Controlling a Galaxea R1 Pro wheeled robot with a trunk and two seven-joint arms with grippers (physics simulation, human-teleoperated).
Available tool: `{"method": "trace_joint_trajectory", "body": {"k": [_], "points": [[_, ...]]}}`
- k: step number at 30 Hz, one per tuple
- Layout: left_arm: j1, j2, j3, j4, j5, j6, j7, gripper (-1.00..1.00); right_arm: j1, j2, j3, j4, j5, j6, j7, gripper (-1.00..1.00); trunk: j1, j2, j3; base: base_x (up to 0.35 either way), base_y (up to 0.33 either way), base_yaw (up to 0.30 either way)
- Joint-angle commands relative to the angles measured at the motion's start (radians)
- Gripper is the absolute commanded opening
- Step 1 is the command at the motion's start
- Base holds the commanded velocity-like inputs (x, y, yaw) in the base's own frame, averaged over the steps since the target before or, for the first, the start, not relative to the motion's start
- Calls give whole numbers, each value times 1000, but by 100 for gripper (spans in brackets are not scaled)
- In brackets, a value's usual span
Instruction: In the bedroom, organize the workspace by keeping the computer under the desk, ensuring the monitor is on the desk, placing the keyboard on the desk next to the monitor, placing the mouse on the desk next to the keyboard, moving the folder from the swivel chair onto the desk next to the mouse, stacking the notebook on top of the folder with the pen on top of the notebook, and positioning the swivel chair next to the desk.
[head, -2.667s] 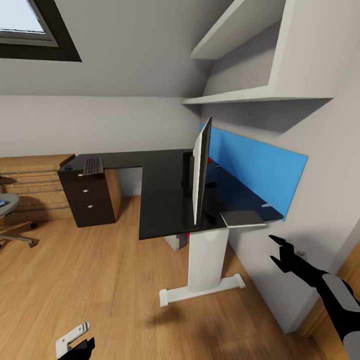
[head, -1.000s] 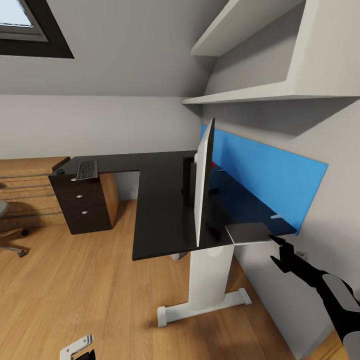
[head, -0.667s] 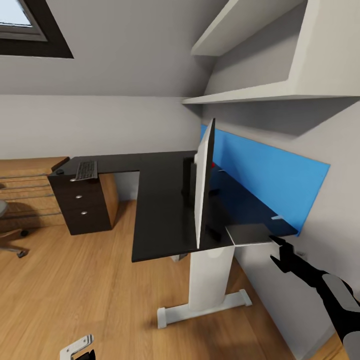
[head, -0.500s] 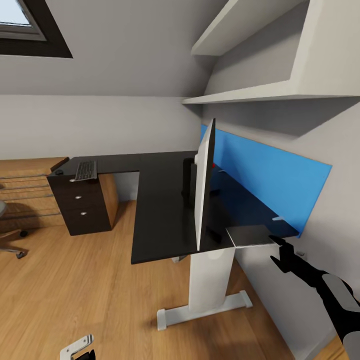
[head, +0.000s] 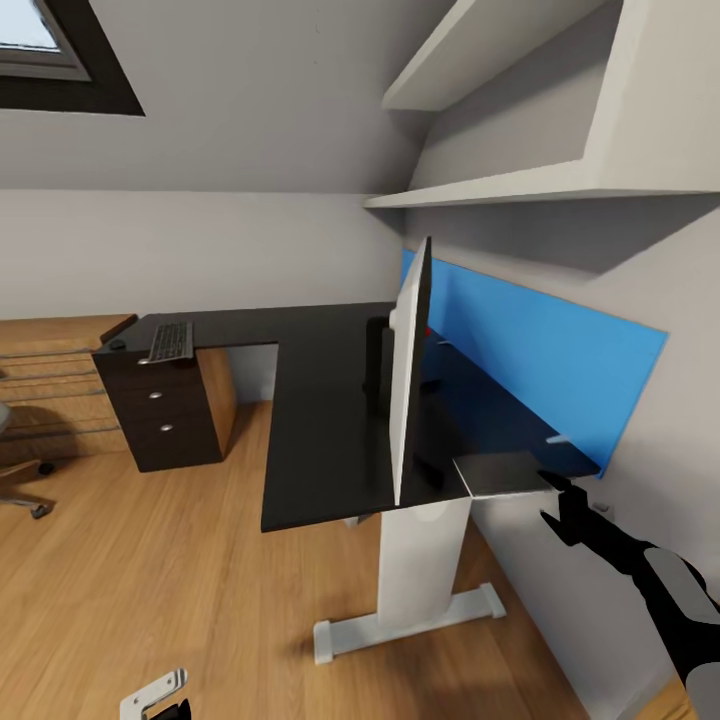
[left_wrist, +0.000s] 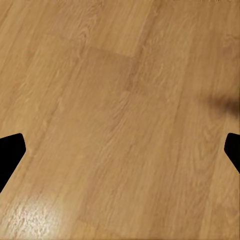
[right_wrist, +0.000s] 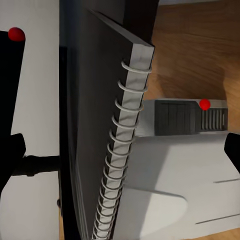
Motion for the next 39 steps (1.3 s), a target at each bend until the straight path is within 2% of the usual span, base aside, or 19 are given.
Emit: {"method": "trace_joint_trajectory", "body": {"k": [1,39], "points": [[0,-1,1,-2,10,4,4,100,-1,0,-2,1,1,6,3,100,0,0,-1,128,0,0],[0,0,1,-2,10,4,4,100,-1,2,-2,1,1,5,2,100,0,0,-1,20,0,0]]}}
